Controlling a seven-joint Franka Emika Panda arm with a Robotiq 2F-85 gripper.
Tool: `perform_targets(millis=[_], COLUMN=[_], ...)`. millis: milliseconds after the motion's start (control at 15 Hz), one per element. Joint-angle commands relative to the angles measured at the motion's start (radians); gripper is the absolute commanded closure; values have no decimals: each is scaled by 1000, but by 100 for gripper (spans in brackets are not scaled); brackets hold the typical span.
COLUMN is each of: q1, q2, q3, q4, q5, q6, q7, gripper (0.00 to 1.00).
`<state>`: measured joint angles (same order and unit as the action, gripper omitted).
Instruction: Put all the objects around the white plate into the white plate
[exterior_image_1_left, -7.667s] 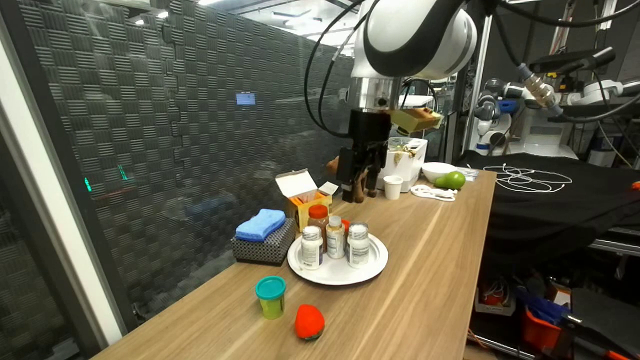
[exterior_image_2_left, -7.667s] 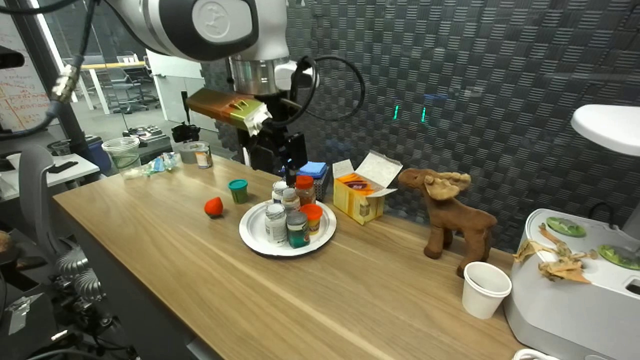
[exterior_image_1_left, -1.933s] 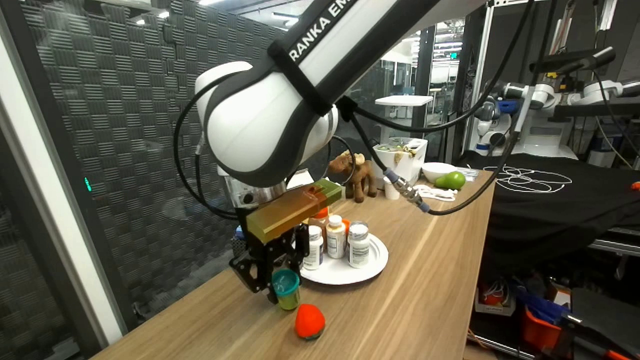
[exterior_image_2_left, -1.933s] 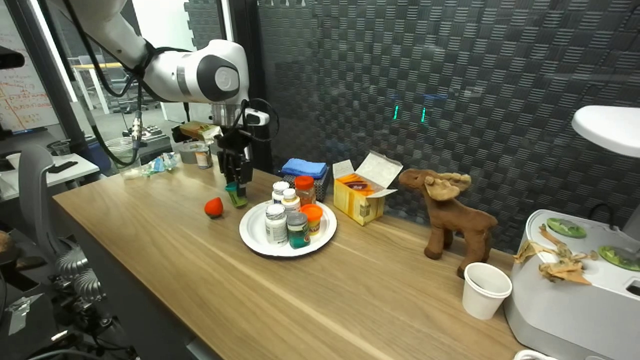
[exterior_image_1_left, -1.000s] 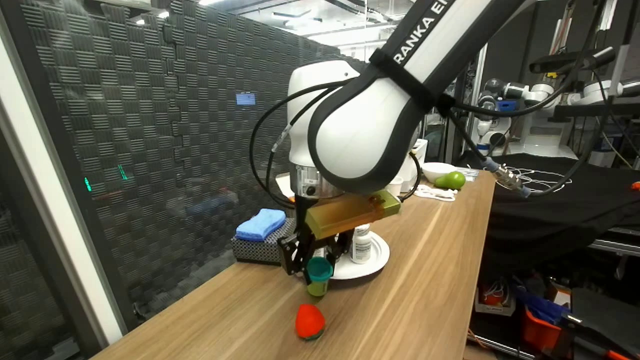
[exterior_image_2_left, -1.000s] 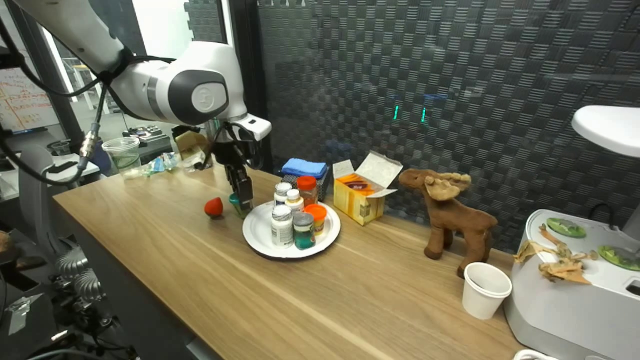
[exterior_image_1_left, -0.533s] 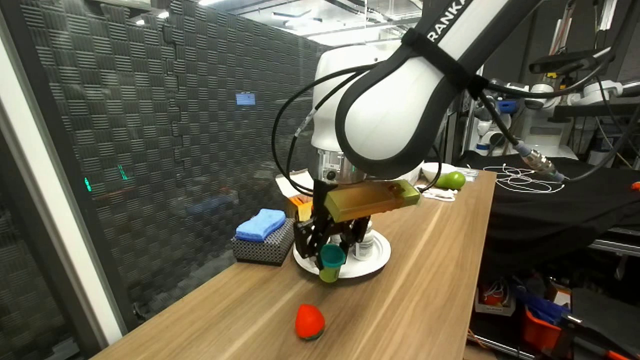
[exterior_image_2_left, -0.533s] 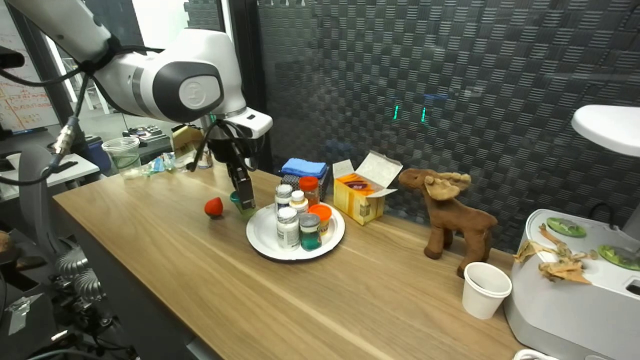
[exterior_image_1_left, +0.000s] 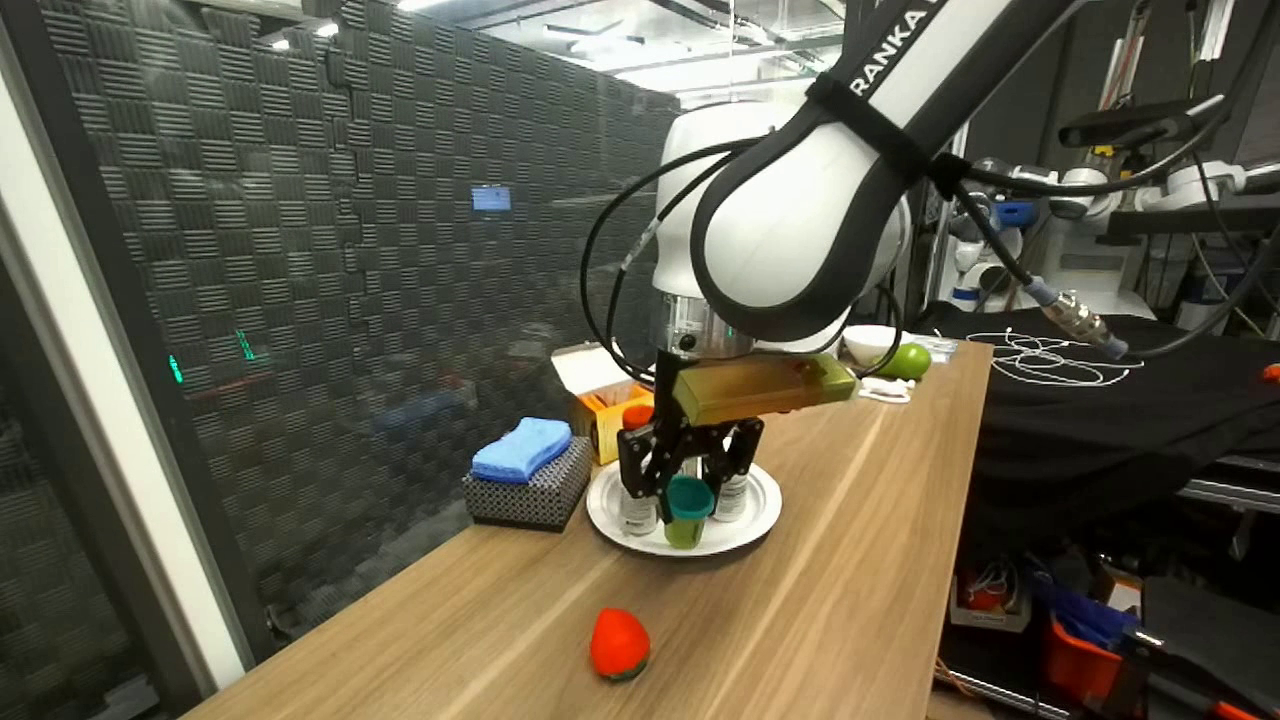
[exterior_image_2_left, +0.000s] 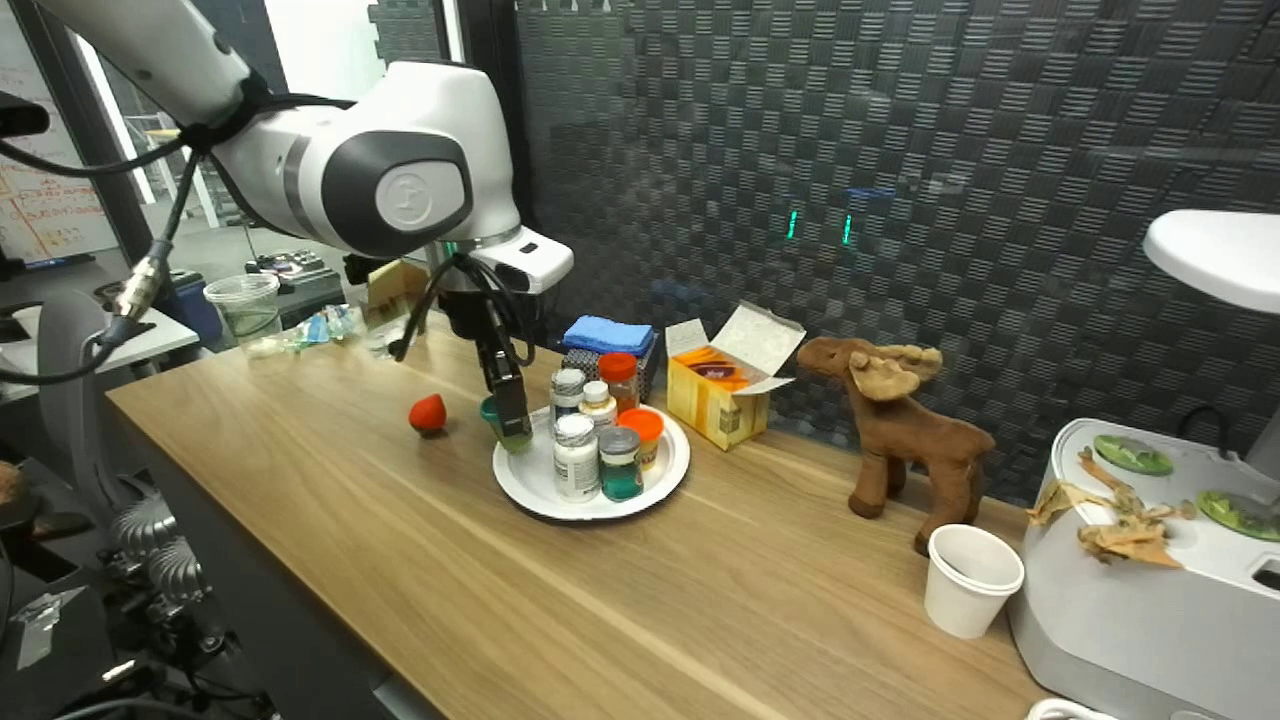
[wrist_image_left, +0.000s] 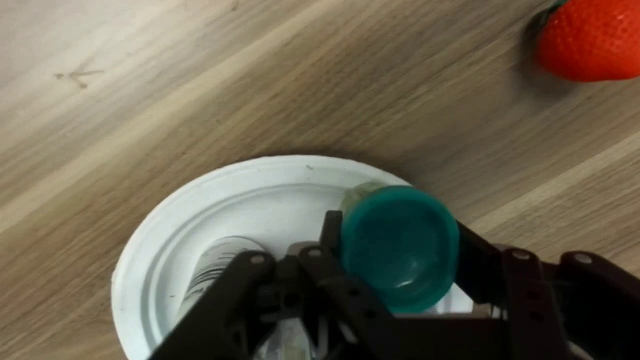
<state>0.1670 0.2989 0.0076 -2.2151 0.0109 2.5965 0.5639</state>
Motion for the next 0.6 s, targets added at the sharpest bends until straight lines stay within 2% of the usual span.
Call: perform_targets(millis=[0,533], q1=[-27,-20], q2=[40,70], q3=[-21,-62], q4=[40,60], q5=[31,10], q6=[-1,-17], q7=[-10,42], gripper=[72,72])
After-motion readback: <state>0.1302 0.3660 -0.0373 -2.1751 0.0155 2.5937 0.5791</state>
